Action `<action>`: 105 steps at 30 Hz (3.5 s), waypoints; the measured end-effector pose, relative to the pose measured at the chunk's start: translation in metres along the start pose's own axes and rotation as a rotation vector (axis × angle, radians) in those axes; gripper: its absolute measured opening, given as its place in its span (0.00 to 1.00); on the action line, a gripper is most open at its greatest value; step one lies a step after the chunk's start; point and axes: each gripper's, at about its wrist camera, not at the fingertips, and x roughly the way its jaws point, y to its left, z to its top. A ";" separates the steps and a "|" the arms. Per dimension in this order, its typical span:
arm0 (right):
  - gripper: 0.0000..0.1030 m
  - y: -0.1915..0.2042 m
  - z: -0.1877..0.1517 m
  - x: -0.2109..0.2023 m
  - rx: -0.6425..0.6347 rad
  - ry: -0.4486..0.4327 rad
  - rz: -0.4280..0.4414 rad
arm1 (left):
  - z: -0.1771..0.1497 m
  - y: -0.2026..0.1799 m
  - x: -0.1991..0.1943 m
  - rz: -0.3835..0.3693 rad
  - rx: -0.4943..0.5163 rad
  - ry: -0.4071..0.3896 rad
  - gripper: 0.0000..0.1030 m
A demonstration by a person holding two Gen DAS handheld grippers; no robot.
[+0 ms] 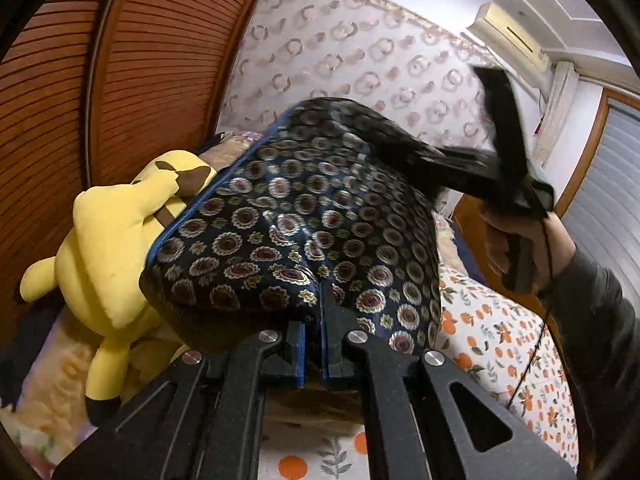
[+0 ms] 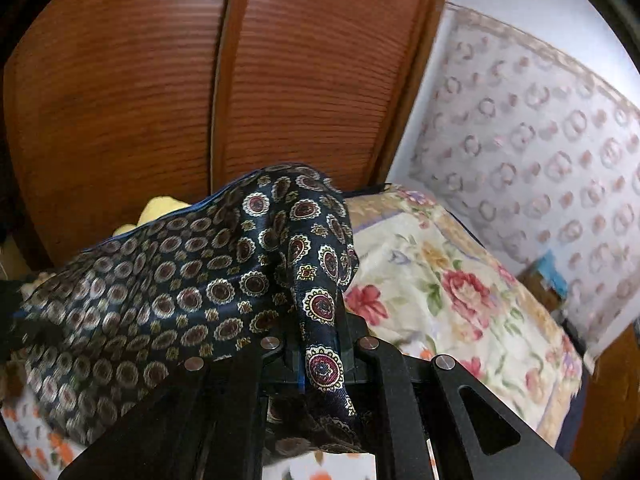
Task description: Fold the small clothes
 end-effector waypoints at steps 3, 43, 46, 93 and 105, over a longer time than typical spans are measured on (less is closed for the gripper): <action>0.11 0.001 0.006 0.020 0.021 0.022 -0.002 | -0.001 0.001 0.001 0.034 0.018 0.007 0.06; 0.70 0.123 -0.160 -0.263 0.484 -0.134 -0.260 | -0.046 -0.144 -0.077 -0.071 0.391 -0.051 1.00; 0.70 0.139 -0.166 -0.288 0.506 -0.146 -0.287 | -0.052 -0.157 -0.081 -0.082 0.404 -0.048 1.00; 0.82 0.221 -0.193 -0.395 0.618 -0.244 -0.532 | -0.047 -0.212 -0.134 -0.071 0.436 -0.139 1.00; 0.82 0.218 -0.197 -0.401 0.610 -0.248 -0.524 | -0.047 -0.211 -0.136 -0.067 0.439 -0.140 1.00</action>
